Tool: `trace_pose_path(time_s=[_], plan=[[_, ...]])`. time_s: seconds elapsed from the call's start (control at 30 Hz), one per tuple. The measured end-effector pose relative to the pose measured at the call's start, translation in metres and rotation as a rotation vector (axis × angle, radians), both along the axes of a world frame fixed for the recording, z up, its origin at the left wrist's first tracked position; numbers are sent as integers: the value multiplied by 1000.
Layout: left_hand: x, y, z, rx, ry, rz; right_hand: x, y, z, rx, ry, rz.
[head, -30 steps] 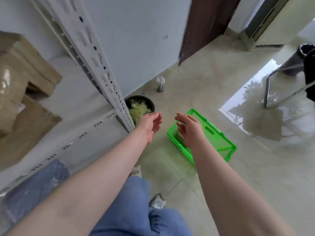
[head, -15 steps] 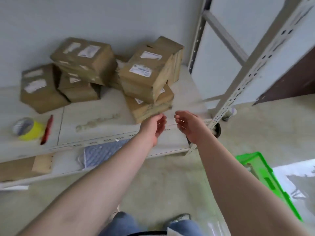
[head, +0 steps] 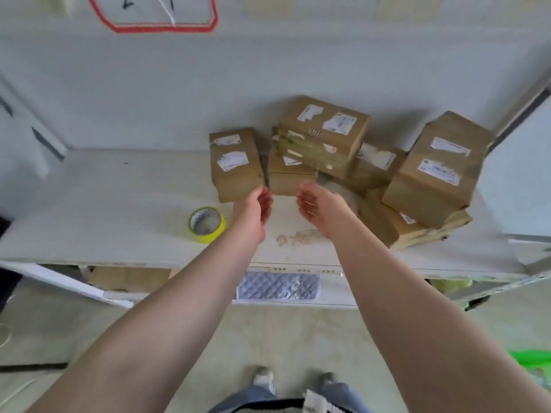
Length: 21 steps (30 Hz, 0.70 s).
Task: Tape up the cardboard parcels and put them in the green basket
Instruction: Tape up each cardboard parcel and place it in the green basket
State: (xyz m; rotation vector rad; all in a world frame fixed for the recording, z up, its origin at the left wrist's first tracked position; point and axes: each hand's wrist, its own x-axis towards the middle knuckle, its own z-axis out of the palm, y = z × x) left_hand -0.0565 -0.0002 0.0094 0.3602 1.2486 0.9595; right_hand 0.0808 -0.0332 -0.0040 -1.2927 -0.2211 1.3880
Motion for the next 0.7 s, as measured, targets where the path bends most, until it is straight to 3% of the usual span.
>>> trace_pose_path(time_s=[0.23,0.37,0.7], plan=[[-50,52,-8,57,148,98,-41,67,2,-167,-214,35],[-75,75,-16,110,285,65,-60,95,-4,-206,-225,51],[-110,165,-46,37,506,-281,-91,147,-39,-254,-372,-57]])
